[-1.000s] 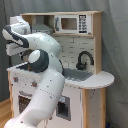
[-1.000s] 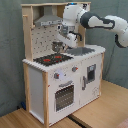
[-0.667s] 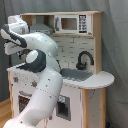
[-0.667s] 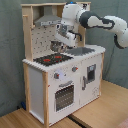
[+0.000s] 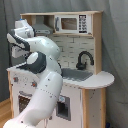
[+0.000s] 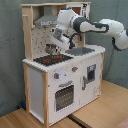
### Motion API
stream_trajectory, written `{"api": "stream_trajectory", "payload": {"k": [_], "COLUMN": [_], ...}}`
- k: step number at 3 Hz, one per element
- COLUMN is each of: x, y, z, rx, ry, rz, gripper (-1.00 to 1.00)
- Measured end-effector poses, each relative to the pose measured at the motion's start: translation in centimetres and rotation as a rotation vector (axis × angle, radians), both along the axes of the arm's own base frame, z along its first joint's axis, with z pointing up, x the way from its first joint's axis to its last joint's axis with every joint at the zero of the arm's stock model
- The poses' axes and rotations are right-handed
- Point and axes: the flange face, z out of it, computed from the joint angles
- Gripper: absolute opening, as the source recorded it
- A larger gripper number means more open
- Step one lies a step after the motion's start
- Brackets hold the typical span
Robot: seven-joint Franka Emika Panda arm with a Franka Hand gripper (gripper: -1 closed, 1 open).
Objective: Play with the kitchen
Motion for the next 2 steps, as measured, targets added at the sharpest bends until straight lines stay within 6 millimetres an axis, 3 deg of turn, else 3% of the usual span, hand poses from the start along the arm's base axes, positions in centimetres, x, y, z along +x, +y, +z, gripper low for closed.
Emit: {"api": "stream_trajectory", "payload": {"k": [2], "x": [1.8], "y": [3.0], "z": [-3.8], "rx": [0.035], "ry": [0.038], "rz": [0.022], "gripper": [-1.0]}}
